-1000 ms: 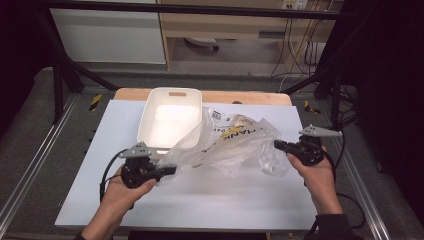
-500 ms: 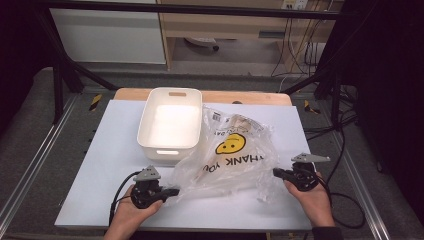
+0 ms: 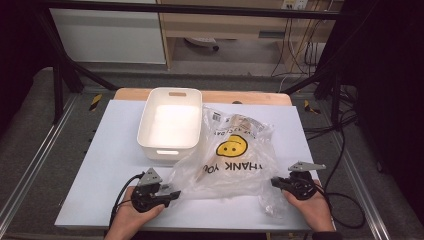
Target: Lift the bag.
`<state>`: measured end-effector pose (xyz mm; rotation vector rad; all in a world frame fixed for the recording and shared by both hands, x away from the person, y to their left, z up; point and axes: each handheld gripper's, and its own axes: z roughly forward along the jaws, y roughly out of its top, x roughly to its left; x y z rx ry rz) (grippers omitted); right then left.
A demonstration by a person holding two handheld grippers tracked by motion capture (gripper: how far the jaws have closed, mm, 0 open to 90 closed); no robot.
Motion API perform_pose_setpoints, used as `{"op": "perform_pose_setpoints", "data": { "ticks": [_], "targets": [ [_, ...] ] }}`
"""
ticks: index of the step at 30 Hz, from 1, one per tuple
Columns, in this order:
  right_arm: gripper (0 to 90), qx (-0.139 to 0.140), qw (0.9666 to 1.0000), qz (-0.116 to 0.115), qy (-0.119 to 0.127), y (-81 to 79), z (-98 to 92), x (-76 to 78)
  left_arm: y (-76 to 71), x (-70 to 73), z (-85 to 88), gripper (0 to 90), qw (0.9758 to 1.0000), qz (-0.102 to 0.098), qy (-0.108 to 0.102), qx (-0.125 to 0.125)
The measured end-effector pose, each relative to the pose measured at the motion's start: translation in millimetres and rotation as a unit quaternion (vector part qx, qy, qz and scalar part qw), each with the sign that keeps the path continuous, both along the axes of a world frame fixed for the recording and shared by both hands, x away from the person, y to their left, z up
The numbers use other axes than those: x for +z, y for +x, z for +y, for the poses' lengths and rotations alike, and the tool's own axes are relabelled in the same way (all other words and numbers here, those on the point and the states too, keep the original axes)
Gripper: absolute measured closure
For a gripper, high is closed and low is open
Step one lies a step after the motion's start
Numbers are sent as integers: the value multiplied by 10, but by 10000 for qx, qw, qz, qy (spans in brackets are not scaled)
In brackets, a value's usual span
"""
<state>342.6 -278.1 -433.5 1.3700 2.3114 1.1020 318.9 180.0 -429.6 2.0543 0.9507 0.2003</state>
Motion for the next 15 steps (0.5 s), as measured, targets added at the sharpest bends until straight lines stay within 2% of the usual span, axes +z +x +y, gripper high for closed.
{"op": "perform_pose_setpoints", "data": {
  "ticks": [2, 4, 6, 9, 11, 15],
  "targets": [
    [738, 35, 10000, -54, 25, -3, 10, 9, 0, 19, 17, 460, 9999, -35, -59, 84],
    [657, 26, 9999, -112, 85, -9, 18, 24, -10, 41, 28, 413, 9998, -62, -162, 134],
    [572, -16, 9998, -153, 139, -11, 24, 33, -28, 58, 32, 322, 9996, -136, -177, 183],
    [451, -63, 9996, -251, 103, -4, 27, 30, -42, 79, 64, 223, 9991, -176, -231, 307],
    [348, -118, 9995, -292, 73, 0, 37, 27, -44, 89, 93, 185, 9986, -187, -294, 389],
    [206, -170, 9989, -443, 11, 3, 49, 28, -50, 115, 155, 135, 9980, -251, -353, 468]
  ]
}}
